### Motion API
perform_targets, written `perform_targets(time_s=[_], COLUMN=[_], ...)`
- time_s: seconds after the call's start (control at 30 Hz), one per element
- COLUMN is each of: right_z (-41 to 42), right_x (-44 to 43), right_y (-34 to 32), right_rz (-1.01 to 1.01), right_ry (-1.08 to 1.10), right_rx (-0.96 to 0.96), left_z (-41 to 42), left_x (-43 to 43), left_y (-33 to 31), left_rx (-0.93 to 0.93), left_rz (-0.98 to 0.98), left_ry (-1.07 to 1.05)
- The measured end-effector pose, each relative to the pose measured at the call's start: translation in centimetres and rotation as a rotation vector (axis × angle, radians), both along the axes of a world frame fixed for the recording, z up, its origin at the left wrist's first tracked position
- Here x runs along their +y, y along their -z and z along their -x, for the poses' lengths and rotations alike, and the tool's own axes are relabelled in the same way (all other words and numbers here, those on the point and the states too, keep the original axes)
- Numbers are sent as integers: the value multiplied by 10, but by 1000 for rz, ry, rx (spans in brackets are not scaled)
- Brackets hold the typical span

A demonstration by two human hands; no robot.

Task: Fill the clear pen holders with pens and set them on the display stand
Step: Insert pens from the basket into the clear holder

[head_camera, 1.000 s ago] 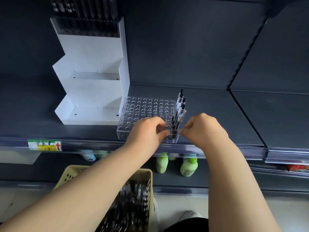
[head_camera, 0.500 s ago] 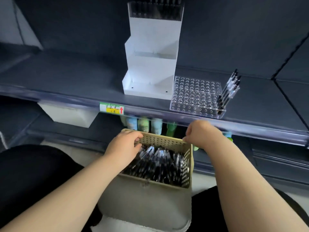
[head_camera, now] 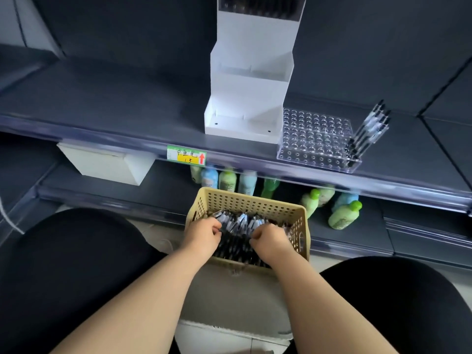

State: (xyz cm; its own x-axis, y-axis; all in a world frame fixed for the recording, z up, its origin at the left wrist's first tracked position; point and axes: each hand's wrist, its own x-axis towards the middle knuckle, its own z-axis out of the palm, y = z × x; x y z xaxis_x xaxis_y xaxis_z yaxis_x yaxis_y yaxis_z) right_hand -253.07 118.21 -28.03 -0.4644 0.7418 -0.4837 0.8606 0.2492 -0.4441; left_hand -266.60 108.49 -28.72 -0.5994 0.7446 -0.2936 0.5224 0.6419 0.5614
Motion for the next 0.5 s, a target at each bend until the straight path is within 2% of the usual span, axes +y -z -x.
perform_targets(time_s=[0.2,0.5], right_z=[23,47], right_x=[6,20], right_y=[23,45], right_rz=[9,154], right_ry=[82,132], right_rx=[-19,-46], left_z=[-8,-1], left_x=[25,44], left_y=[17,40], left_rx=[85,25], left_rz=[116,186], left_ry=[101,61])
